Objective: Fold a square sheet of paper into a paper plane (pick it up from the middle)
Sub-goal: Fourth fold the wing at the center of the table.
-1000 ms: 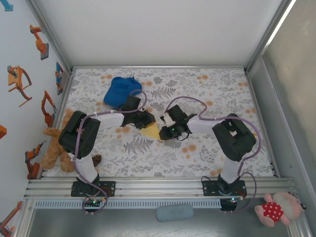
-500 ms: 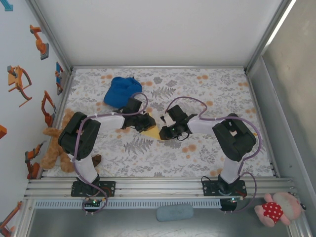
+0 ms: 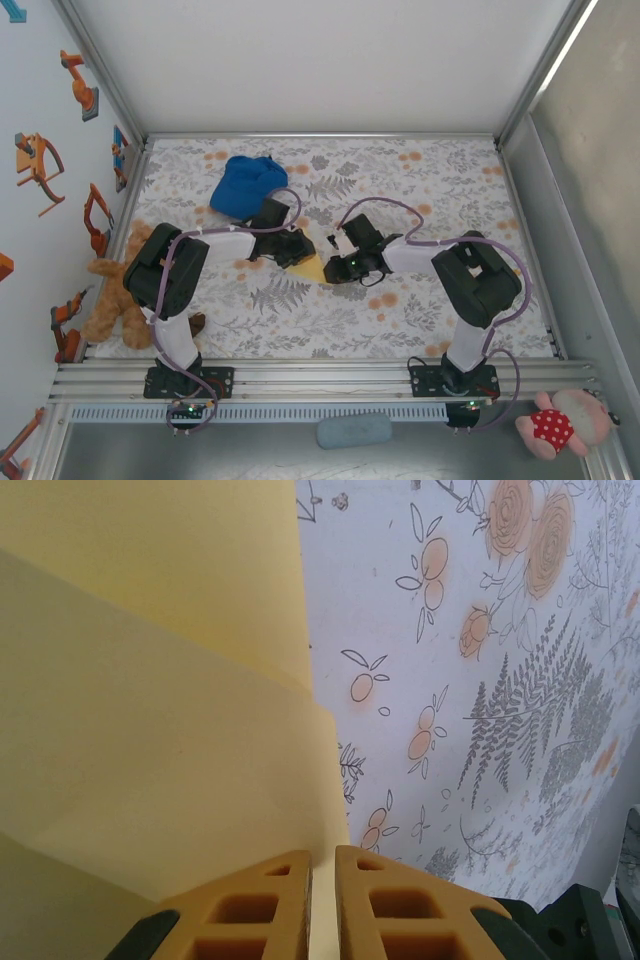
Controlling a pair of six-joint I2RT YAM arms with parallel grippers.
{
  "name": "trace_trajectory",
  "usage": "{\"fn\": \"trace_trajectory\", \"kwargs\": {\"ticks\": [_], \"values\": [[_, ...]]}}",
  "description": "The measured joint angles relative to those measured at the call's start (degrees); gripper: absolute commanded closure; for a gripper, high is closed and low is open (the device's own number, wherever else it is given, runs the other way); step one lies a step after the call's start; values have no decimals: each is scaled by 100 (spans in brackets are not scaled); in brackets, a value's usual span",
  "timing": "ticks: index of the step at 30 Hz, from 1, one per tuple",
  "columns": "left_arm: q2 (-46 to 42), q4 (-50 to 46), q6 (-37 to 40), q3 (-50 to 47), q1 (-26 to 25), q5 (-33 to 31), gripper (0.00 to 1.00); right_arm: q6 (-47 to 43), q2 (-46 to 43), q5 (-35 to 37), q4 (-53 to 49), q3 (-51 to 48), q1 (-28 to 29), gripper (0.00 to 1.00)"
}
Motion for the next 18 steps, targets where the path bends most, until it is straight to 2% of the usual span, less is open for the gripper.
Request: {"fn": "trace_trajectory", "kwargs": {"ticks": [18], "values": [[177, -15, 2, 76, 42, 7, 85, 17, 0, -37, 9, -11, -17, 85]]}}
